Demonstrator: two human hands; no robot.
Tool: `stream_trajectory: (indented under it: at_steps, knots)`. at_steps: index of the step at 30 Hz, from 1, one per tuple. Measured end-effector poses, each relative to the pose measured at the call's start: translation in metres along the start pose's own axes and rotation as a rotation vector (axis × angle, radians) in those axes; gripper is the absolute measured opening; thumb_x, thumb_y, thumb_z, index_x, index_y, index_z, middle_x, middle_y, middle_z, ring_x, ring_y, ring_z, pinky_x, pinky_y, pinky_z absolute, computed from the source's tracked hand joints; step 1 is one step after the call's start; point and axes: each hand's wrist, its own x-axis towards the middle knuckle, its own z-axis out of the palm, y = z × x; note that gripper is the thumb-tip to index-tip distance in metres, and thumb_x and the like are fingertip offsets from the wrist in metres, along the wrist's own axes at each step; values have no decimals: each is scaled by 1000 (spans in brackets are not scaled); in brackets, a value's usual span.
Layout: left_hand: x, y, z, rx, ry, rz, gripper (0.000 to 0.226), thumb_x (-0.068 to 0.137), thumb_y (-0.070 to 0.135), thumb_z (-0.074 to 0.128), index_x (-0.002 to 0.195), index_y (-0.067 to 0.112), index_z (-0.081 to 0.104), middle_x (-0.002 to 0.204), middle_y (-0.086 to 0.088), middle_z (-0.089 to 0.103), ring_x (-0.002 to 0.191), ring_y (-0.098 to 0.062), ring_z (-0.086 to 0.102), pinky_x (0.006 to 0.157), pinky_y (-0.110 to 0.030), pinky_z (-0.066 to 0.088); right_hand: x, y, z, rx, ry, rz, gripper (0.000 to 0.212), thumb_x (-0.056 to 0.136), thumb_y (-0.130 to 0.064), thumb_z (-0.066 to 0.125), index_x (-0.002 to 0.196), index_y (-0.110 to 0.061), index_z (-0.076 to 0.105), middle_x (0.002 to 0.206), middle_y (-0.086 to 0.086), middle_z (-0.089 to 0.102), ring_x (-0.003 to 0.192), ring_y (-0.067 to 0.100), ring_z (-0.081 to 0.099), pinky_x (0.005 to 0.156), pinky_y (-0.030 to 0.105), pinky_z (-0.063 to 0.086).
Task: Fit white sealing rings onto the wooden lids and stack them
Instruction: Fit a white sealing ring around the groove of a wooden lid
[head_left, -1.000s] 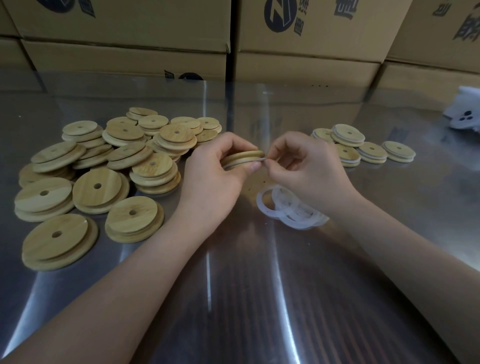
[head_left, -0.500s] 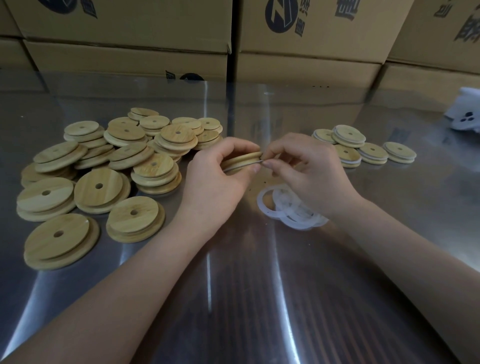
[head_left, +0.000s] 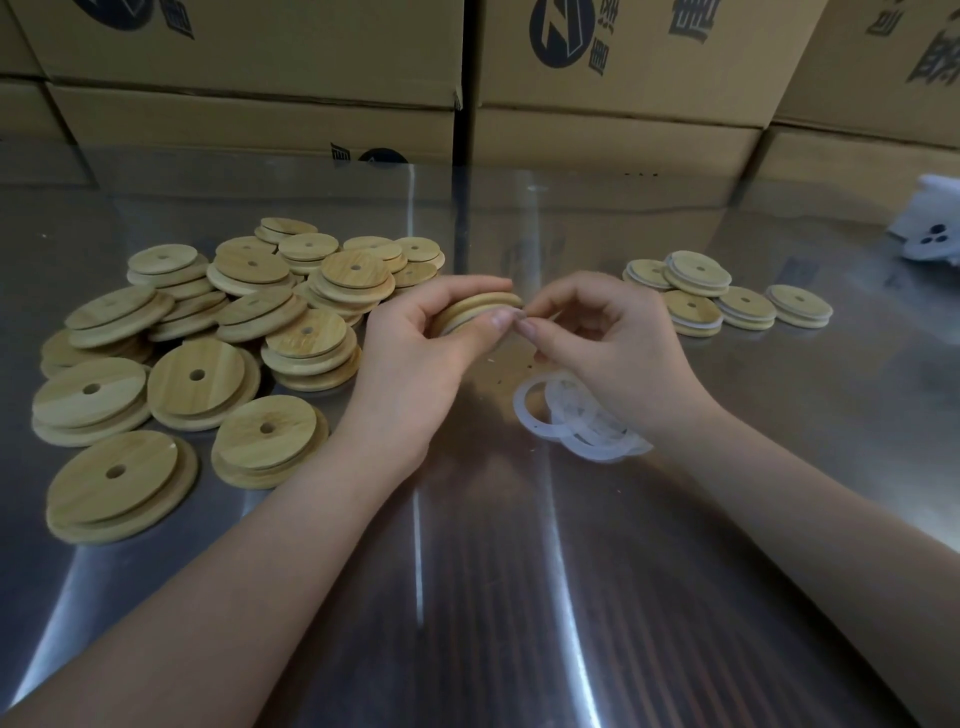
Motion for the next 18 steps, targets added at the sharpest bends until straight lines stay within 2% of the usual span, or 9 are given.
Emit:
stream_trajectory:
  at_steps: [4,15,18]
  knots:
    - [1,0,0,101,-8,38,23,84,12,74,102,26,72,97,7,74,97,-6,68,93,-34,55,0,-1,-1,-70,19,-31,10,84,-10,73,82,-17,68,77,-3,68,69,18,66,67,38,56]
    - [2,1,2,169,39,-15,26,82,5,75,100,24,74,94,7,75,94,-7,69,91,-39,56,2,-1,1,-320,-3,-133,6,86,-6,69,83,-10,66,79,-1,66,76,9,60,69,16,48]
    - [2,2,2,211,49,11,26,81,7,75,99,26,74,91,11,74,91,-1,68,89,-34,56,4,-1,0,-352,-23,-160,10,86,-4,67,83,-13,64,78,-3,64,74,10,59,68,15,48]
